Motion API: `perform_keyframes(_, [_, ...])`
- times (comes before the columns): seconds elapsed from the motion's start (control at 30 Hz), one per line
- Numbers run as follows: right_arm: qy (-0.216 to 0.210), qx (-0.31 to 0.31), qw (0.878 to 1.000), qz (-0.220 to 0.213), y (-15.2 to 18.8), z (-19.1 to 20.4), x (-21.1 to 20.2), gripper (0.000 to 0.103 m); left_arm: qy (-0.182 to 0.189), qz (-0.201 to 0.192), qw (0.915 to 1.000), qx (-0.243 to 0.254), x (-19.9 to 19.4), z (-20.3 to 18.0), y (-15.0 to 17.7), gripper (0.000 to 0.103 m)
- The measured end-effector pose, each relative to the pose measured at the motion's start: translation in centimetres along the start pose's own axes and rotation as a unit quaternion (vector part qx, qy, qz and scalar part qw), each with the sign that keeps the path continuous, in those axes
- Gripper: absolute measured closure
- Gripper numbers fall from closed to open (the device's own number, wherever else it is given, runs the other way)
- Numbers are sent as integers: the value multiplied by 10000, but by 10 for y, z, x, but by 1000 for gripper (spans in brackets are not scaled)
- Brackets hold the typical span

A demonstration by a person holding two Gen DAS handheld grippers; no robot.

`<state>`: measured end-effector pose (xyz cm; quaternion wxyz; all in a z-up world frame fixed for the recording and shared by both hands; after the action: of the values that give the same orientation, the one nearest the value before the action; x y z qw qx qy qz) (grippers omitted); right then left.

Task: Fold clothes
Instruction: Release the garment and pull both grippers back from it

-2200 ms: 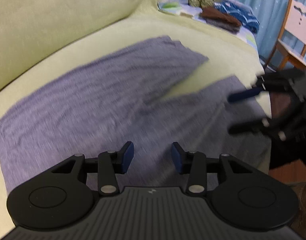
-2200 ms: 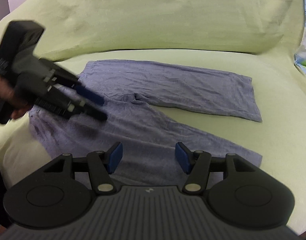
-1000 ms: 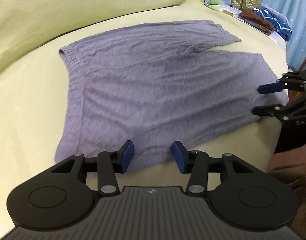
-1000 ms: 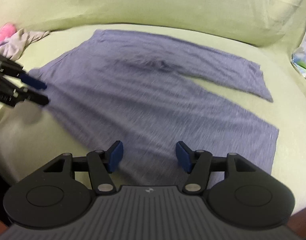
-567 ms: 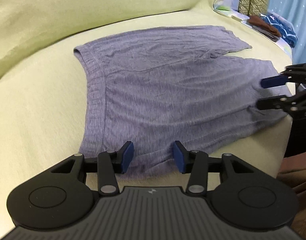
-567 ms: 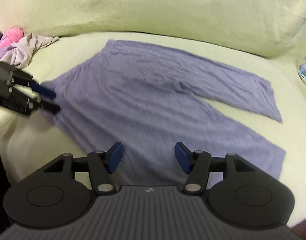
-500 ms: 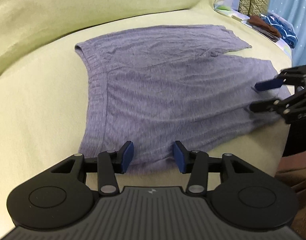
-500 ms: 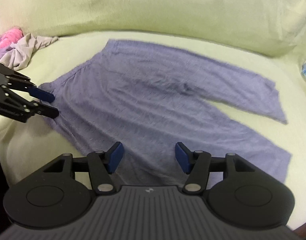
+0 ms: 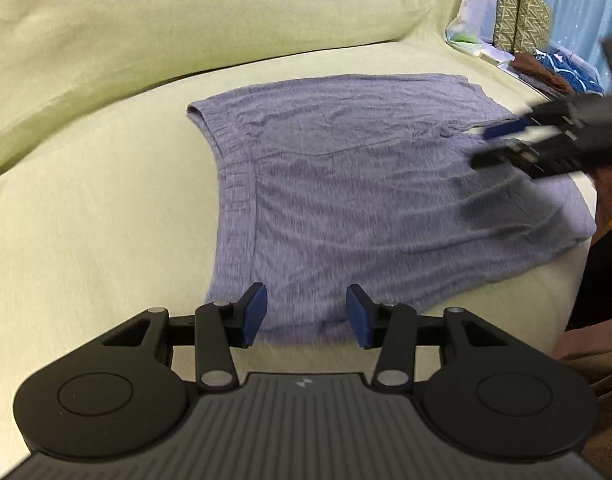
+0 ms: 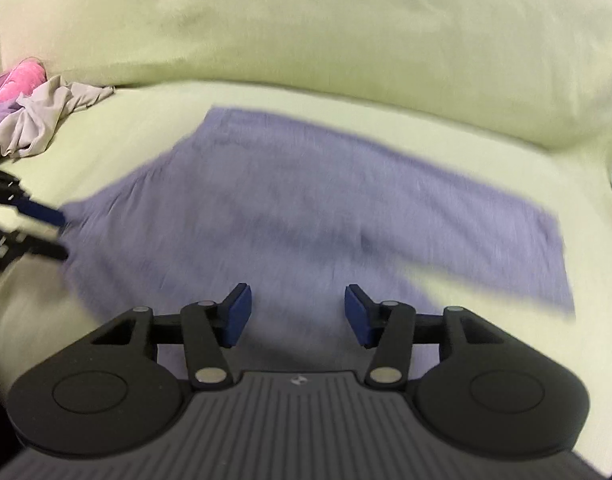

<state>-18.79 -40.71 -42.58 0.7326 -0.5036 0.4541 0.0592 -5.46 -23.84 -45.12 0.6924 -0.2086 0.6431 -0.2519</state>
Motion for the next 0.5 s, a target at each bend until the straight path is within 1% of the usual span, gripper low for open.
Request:
perform_keyframes(0.07, [-184, -192, 9996, -32, -13, 7, 16, 56, 3, 25, 10000, -11, 3, -1, 0, 52])
perform_keyframes(0.1, [-212, -245, 9995, -18, -15, 8, 20, 56, 41, 59, 10000, -28, 6, -2, 1, 52])
perform_keyframes(0.2, [-287, -234, 9990, 253, -8, 5, 39, 56, 92, 100, 9999, -9, 10, -5, 2, 52])
perform_keyframes(0.23, [-270, -120, 9989, 375, 1, -2, 43, 56, 109, 108, 9999, 3, 11, -7, 3, 52])
perform_keyframes(0.3, [-239, 3, 9993, 294, 13, -11, 33, 55, 131, 94, 9999, -1, 11, -8, 3, 52])
perform_keyframes(0.37, [-194, 152, 9992, 305, 21, -18, 27, 53, 146, 64, 9999, -13, 11, -9, 1, 52])
perform_keyframes(0.5, [-161, 253, 9991, 309, 21, -20, 18, 53, 60, -9, 9999, -93, 6, -11, -7, 51])
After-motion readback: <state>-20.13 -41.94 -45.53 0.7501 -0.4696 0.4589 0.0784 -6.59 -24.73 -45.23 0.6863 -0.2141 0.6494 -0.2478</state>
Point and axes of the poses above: each gripper's, at about its wrist camera, not at the fingertips, and x roughly the way its jaws point, z to its left, y to its underside, the point moved 10 cm from there along x, roughly the way its jaws point, and after that the axes turned 12 degrees about x, right-handed, at the moved point
